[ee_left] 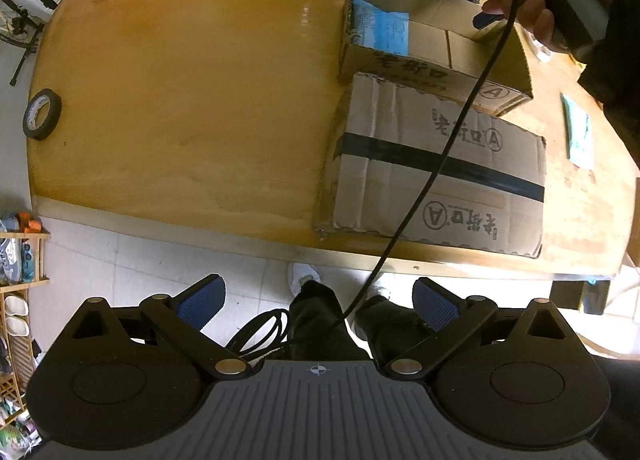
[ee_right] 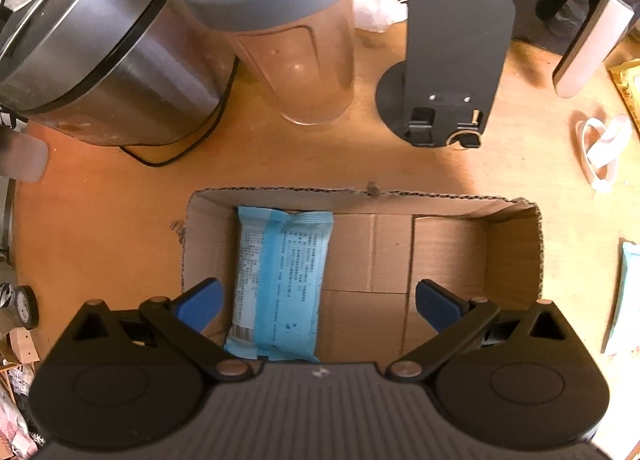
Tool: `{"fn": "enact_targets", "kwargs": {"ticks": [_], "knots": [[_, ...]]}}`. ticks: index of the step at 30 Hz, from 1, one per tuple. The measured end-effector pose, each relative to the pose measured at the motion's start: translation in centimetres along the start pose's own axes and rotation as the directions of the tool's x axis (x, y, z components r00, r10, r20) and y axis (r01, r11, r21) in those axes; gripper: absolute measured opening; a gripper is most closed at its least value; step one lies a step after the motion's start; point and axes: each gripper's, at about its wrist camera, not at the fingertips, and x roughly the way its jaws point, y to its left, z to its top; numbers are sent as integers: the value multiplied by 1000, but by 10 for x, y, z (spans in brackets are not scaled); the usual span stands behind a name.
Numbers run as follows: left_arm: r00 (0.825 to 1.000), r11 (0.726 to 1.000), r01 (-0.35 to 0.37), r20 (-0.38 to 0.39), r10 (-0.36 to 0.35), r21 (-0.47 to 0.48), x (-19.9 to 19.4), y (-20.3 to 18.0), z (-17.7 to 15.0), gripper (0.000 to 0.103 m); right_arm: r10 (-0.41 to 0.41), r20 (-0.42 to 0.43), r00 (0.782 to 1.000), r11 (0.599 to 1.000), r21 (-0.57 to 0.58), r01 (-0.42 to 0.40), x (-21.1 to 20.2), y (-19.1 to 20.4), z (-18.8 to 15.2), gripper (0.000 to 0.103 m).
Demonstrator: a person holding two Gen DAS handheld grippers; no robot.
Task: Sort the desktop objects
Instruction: 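Lift the open right gripper and move it toward the second blue packet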
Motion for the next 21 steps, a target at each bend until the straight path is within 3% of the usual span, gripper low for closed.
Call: {"fn": "enact_targets", "kwargs": {"ticks": [21], "knots": [[1000, 999, 10, 1, -10, 39, 1, -31, 0, 103, -36, 5, 999, 999, 40, 35, -12, -49, -1, 103]]}}
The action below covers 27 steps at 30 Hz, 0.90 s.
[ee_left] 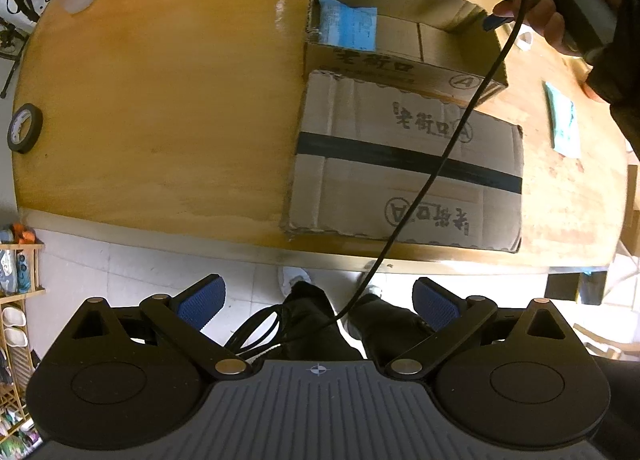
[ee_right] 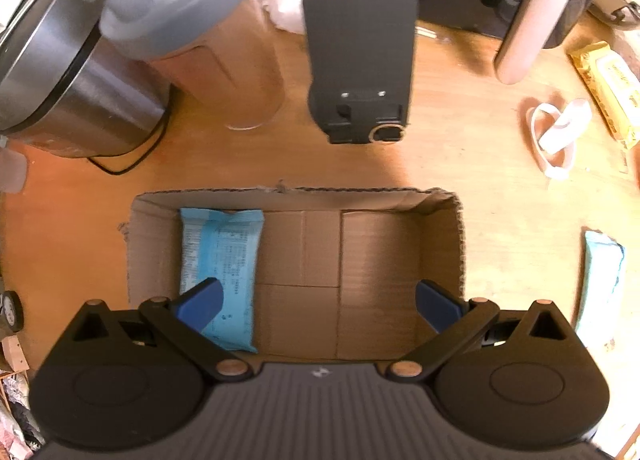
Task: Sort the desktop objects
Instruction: 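Lift the open right gripper and move it toward the second blue packet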
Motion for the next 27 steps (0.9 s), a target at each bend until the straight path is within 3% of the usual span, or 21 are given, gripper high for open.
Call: {"fn": "enact_targets", "kwargs": {"ticks": [27], "knots": [[1000, 999, -16, -7, 16, 52, 5, -52, -2, 103, -30, 5, 1000, 998, 55, 29, -8, -81, -11, 103]]}}
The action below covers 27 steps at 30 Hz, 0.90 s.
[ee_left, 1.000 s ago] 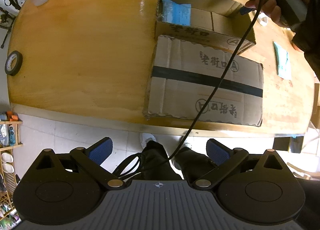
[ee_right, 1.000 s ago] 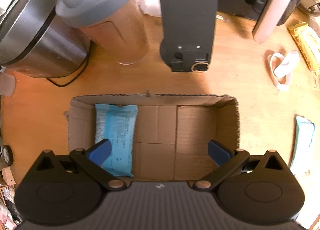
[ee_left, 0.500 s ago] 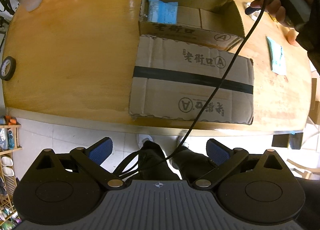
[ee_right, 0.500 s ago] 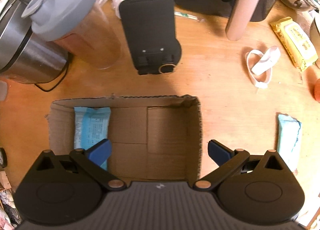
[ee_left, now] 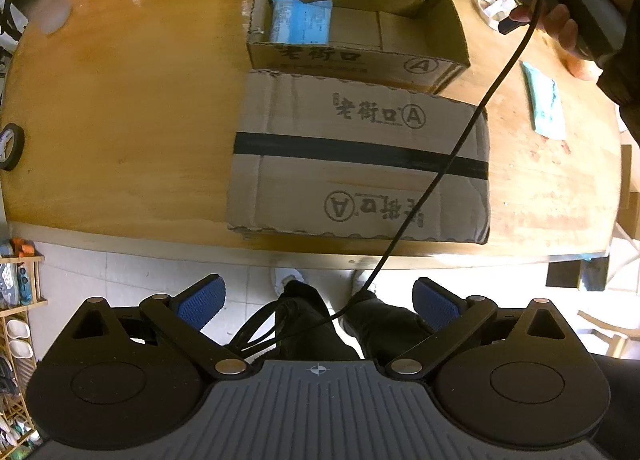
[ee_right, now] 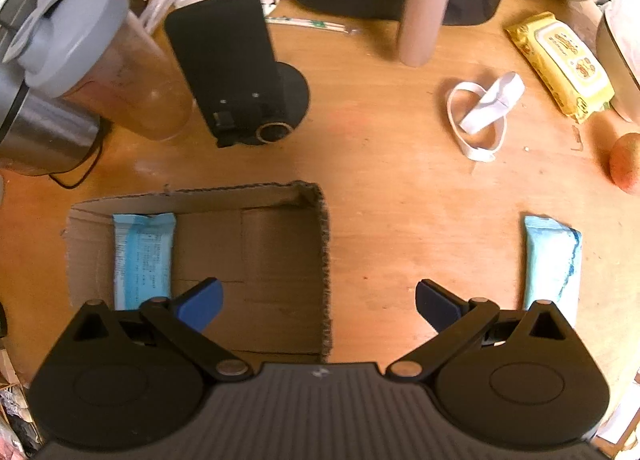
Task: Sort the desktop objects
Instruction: 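Lift the open right gripper and move it toward the second blue packet, then lower the open right gripper over the second blue wet-wipe packet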
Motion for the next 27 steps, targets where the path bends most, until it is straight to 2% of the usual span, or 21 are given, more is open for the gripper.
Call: {"fn": "enact_targets", "kwargs": {"ticks": [27], "knots": [[1000, 998, -8, -13, 9, 59, 8, -54, 0, 103, -11, -2, 1000, 997, 73, 11, -2, -83, -8, 103]]}}
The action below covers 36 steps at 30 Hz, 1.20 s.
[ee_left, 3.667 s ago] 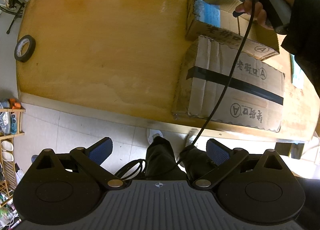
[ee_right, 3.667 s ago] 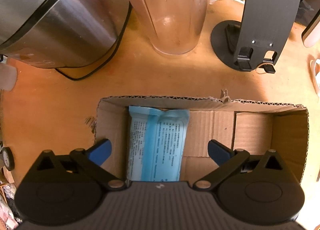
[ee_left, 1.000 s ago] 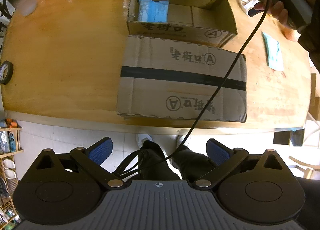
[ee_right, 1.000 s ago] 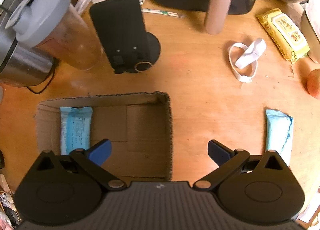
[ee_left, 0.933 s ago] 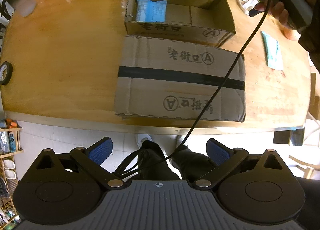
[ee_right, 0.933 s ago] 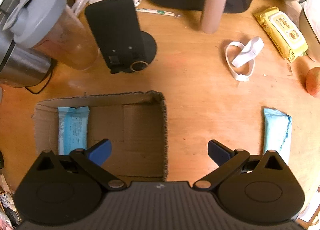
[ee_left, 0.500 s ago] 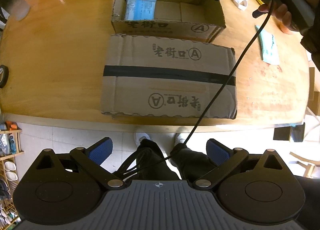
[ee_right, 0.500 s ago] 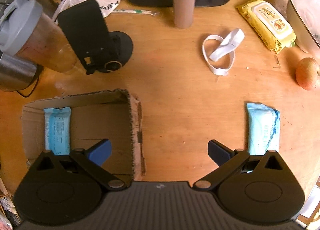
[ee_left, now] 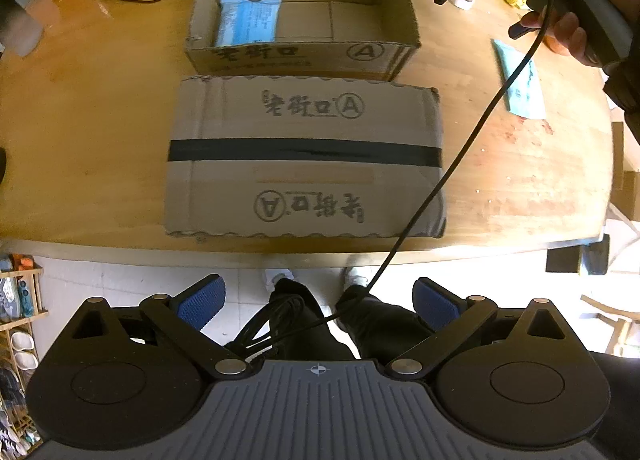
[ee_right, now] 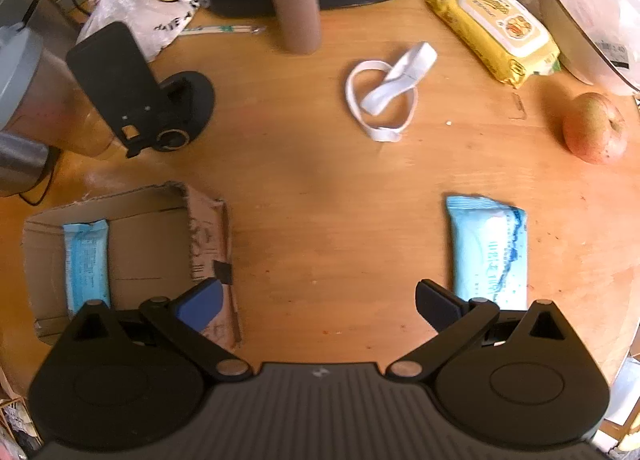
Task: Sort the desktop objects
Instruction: 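Lower the open right gripper over the second blue wet-wipe packet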
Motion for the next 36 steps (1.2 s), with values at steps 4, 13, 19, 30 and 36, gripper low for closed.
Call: {"fn": "enact_targets", "kwargs": {"ticks": [4, 13, 19, 30, 36], "knots": [[1000, 1000, 1, -2, -1, 9, 2, -10, 2, 103, -1, -1, 1000, 1000, 9, 1, 0, -13, 1, 103], [1000, 1000, 0, -4, 0, 24, 6, -34, 6, 103, -1, -5, 1000, 1000, 26, 1, 1, -42, 4, 103], [1000, 999, 2, -9, -2, 34, 9, -49, 8, 103, -4, -7, 1000, 999, 36, 4, 2, -61, 5, 103], [1000, 998, 4, -13, -4, 59, 13, -71, 12, 103, -9, -12, 1000, 998, 60, 9, 6, -95, 6, 103], [1000, 998, 3, -16, -2, 67, 15, -79, 12, 103, -14, -22, 1000, 998, 69, 15, 13, -111, 3, 103]]}}
